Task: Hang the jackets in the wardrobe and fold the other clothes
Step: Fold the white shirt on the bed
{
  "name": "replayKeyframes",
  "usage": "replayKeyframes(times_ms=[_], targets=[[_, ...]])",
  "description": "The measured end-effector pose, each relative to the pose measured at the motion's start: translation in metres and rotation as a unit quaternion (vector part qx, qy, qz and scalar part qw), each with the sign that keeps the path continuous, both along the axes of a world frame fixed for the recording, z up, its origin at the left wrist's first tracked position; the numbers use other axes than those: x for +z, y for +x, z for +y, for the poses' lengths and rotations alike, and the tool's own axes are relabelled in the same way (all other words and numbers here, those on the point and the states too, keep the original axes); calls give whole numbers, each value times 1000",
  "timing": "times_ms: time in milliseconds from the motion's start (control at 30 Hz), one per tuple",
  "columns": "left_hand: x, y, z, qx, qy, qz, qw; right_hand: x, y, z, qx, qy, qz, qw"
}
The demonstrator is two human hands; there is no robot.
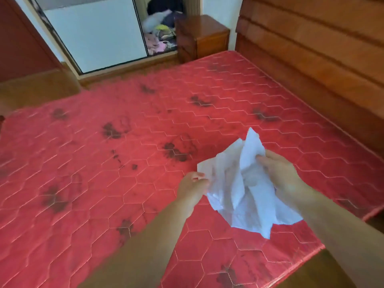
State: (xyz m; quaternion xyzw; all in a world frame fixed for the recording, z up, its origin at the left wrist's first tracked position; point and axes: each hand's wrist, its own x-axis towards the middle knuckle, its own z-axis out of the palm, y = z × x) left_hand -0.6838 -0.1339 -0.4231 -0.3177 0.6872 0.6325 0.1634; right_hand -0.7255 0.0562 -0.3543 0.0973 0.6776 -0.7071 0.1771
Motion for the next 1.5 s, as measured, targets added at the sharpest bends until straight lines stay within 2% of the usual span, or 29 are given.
replayKeyframes(times_ms=[67, 100, 233, 300, 367, 433, 500, 567, 633, 767, 833, 867, 967, 1067, 1133, 1200, 1267, 1333, 1367, 1433, 1500], targets=[[22, 0, 9, -59, -18, 0, 998, 31, -5, 3, -37, -27, -14, 999], [33, -2, 15, -89, 1, -9, 996, 46, -7, 6, -44, -21, -10, 999], [79, -19, 34, -151, 198, -27, 968, 108, -14, 19, -80, 35, 28, 996], [99, -30, 42, -205, 222, 3, 953, 134, -16, 21, -107, 48, 49, 992], [127, -37, 50, -266, 138, 49, 953, 154, -18, 24, -123, 34, 53, 990], [155, -49, 51, -243, 30, 97, 965, 176, -18, 27, -78, 57, 73, 993], [180, -65, 42, -199, -28, 142, 969, 192, -22, 32, 15, 155, 120, 981], [207, -78, 29, -177, -69, 182, 965, 199, -28, 37, 43, 236, 135, 961], [231, -86, 16, -178, -140, 211, 951, 199, -36, 43, 50, 343, 144, 927], [267, -94, -8, -194, -272, 262, 905, 208, -56, 46, 139, 533, 168, 817], [277, -99, -24, -212, -348, 259, 876, 221, -70, 47, 188, 612, 164, 750], [282, -101, -32, -221, -375, 252, 864, 233, -76, 47, 197, 625, 159, 738], [294, -107, -47, -236, -457, 242, 823, 260, -107, 49, 205, 605, 128, 759], [307, -116, -52, -167, -500, 257, 810, 273, -142, 42, 197, 588, 197, 759], [305, -115, -53, -183, -525, 191, 809, 263, -159, 37, 249, 564, 168, 769], [288, -111, -53, -291, -537, 34, 791, 240, -167, 29, 367, 551, 54, 747], [263, -102, -51, -367, -443, -129, 808, 206, -167, 20, 448, 541, -24, 711], [228, -95, -50, -378, -295, -221, 850, 163, -168, 12, 484, 540, -53, 686], [212, -93, -51, -346, -227, -242, 878, 142, -169, 7, 487, 532, -71, 688], [180, -90, -61, -212, -131, -228, 941, 111, -171, -4, 454, 477, -122, 742], [164, -100, -75, -36, -70, -121, 989, 103, -186, -22, 377, 399, -119, 828]])
